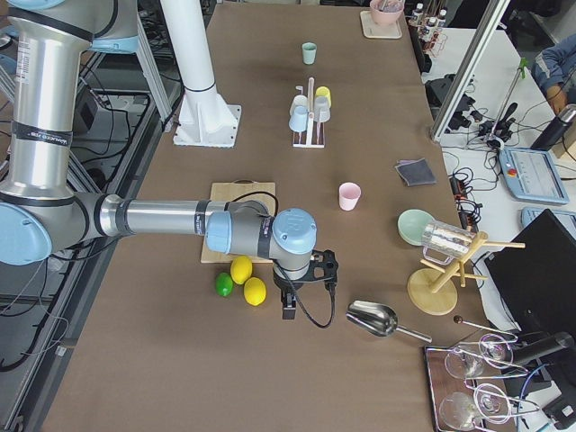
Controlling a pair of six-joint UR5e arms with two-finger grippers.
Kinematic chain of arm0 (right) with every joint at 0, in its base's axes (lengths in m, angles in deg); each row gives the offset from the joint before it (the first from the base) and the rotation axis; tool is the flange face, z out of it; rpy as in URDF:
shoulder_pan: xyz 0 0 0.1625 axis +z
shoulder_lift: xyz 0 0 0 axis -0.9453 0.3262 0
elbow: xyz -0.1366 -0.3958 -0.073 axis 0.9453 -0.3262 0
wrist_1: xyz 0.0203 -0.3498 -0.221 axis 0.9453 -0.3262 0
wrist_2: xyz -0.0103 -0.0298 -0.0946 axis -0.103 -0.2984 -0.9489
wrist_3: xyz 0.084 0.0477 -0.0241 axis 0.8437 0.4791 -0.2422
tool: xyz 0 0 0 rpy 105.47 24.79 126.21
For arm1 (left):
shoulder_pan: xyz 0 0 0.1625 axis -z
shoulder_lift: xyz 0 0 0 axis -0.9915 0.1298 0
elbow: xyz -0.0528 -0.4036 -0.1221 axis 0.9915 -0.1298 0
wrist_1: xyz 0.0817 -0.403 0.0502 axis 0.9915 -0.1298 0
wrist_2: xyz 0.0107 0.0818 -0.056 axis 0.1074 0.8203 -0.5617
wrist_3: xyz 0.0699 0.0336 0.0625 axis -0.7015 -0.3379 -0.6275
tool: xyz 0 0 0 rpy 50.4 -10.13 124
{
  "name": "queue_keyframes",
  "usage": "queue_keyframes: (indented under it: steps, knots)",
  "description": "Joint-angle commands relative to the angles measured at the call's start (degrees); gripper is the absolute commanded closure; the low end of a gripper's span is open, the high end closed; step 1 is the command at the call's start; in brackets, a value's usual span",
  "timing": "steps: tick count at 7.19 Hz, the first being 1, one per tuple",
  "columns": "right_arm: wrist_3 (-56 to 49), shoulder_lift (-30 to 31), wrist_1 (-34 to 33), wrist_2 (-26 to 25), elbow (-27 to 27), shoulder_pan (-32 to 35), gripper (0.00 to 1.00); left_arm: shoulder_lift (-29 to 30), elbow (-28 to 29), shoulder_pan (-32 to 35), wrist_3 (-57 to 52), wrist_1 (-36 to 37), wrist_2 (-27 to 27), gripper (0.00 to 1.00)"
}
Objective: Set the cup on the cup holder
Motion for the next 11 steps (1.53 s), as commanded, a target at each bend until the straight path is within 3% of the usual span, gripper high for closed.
queue_keyframes:
  steps: [1,11]
  knots:
    - [-0.1,0.0,-0.1,0.0,-0.1,0.0,0.00,0.3,-0.1,0.0,0.0,0.0,0.0,0.02]
    - [0.1,-0.2,0.1,-1.5,0.1,0.0,0.00,0.0,-0.2,0.1,0.0,0.0,-0.5,0.02]
